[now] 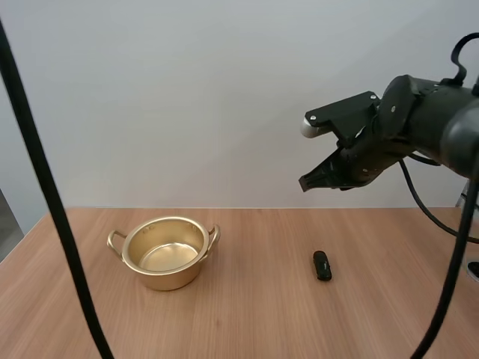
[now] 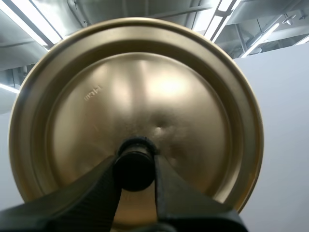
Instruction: Open the pot, put the car inside, and close it
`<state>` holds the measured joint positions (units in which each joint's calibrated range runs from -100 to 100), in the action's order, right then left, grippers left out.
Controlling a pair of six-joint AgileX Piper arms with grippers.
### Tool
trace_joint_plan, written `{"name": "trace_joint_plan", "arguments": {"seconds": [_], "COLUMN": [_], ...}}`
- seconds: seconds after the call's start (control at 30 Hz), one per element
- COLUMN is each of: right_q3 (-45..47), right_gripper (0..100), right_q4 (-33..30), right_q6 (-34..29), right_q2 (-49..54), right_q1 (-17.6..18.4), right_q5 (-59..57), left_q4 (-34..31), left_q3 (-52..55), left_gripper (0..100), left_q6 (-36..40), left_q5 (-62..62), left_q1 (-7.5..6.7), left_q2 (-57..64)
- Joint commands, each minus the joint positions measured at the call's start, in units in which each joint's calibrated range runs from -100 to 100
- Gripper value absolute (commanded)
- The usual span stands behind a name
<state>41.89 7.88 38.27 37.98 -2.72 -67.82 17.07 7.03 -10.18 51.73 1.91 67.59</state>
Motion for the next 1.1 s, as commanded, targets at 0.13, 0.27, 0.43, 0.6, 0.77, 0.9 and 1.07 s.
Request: {"name": "trace_joint_plan", "arguments": {"seconds": [0.13, 0.27, 0.43, 0.6, 0.77, 0.9, 1.07], "right_q3": [-0.07, -0.07, -1.5, -1.5, -1.5, -1.5, -1.5], "right_gripper": [0, 0, 53, 100, 100, 100, 100], "right_q4": [-0.1, -0.1, -0.3, -1.86, -1.86, -1.86, -0.99], "right_q6": [-0.04, -0.15, -1.6, -2.86, -2.86, -2.86, -2.86], "right_q2": [-24.8, -26.12, -26.12, -26.01, -26.01, -26.01, -26.01], "right_q1": [0.01, 0.01, 0.01, 0.01, 0.01, 0.01, 0.01], "right_q5": [-3.62, -3.44, -3.47, -2.7, -2.89, -2.89, -3.09], "left_q4": [-1.16, -1.19, -1.19, -1.19, -1.19, -1.19, -1.19], "left_q3": [-0.04, -0.04, -0.04, -0.04, -0.04, -0.04, -0.04], "left_gripper": [0, 0, 0, 0, 0, 0, 0], "left_q6": [0.01, -0.46, -0.7, -0.7, -0.7, -0.7, -0.7], "left_q5": [-0.01, -0.01, 0.63, 2.16, 2.71, 3.42, 3.42], "left_q1": [0.02, 0.02, 0.02, 0.02, 0.02, 0.02, 0.02], "left_q2": [-0.28, -0.27, -0.27, -0.27, -0.27, -0.27, -0.27]}}
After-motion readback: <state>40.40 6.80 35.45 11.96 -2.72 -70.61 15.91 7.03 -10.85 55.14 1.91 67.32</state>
